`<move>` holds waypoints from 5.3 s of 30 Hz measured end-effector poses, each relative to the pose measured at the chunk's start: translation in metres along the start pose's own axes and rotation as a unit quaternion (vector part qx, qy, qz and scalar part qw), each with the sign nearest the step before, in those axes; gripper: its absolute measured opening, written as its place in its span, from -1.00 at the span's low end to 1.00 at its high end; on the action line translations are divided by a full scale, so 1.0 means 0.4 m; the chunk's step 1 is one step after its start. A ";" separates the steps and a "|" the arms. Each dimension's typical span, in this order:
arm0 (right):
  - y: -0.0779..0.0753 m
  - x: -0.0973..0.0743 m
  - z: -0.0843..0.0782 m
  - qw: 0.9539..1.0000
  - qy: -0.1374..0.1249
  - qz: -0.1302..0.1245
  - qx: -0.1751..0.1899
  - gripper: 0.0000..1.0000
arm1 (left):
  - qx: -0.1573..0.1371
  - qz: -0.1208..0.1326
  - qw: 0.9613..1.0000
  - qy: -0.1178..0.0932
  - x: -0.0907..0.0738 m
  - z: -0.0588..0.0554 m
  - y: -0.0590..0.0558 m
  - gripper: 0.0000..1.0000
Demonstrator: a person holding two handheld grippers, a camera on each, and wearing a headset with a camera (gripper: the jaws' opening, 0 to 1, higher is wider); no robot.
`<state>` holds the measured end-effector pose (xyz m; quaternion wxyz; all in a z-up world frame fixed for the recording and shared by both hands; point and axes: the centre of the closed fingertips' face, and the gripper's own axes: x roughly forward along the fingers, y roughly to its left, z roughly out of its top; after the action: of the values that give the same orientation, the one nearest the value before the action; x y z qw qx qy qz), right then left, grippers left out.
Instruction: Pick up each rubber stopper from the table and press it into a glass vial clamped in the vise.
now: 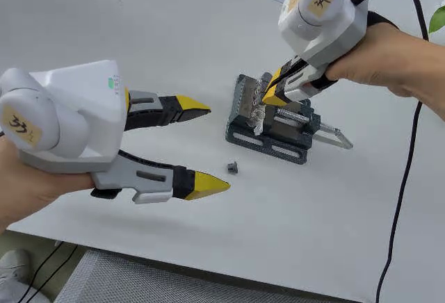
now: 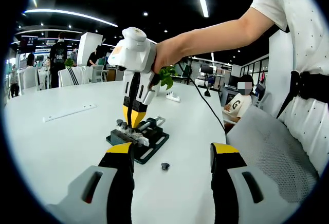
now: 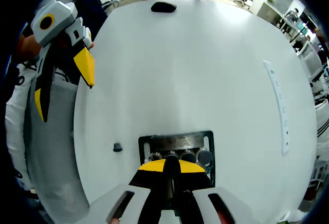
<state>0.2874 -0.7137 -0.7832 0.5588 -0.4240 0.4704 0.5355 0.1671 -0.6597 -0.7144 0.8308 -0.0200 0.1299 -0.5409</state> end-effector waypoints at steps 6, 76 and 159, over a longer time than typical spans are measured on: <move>-0.001 0.000 -0.004 1.000 0.010 0.005 0.000 -0.94 | -0.001 -0.001 1.000 -0.003 0.003 0.003 0.002 0.16; -0.001 0.007 -0.003 1.000 0.000 0.002 -0.001 -0.95 | 0.008 0.004 1.000 0.005 0.000 0.010 0.007 0.14; 0.173 -0.183 -0.103 0.940 -0.319 -0.045 0.114 -0.18 | 0.070 0.006 0.994 0.089 -0.021 0.036 -0.006 0.61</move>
<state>0.2168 -0.7641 -0.7175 0.7475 -0.1854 0.3057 0.5598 0.1653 -0.6547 -0.6986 0.8185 0.0873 0.1650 -0.5433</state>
